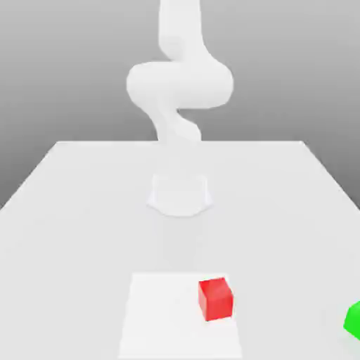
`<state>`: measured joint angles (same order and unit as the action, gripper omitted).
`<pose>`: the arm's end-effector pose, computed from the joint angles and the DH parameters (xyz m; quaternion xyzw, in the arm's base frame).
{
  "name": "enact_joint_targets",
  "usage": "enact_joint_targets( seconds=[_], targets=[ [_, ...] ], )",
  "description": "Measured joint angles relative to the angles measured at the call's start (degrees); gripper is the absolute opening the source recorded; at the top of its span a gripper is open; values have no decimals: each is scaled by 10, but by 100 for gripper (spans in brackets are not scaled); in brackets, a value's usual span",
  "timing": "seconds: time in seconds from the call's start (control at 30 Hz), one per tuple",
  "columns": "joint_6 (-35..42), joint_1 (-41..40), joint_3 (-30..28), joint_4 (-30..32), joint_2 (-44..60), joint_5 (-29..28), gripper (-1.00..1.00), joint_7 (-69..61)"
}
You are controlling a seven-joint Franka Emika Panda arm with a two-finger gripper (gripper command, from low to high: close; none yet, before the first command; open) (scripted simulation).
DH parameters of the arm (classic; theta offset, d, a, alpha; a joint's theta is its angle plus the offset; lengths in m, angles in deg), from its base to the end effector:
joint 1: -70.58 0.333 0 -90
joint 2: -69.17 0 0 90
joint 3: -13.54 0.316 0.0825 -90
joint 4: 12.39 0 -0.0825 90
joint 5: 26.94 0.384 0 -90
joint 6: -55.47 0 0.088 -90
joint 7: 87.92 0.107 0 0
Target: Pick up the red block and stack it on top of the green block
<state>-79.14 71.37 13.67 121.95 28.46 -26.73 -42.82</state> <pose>0.3814 0.0065 0.6613 -0.8677 0.3530 -0.3218 0.1376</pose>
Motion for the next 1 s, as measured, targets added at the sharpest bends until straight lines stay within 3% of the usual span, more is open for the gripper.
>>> enact_joint_targets(
  seconds=[0.67, 0.87, 0.9, 1.0],
  targets=[
    [-233, 53, 29, 206, 420, -4, 0, -45],
    [-334, 62, 17, 199, 545, -22, 0, -33],
    [-346, 64, 14, 197, 559, -23, -100, -32],
    [-346, 64, 14, 197, 559, -24, -100, -31]
  ],
)
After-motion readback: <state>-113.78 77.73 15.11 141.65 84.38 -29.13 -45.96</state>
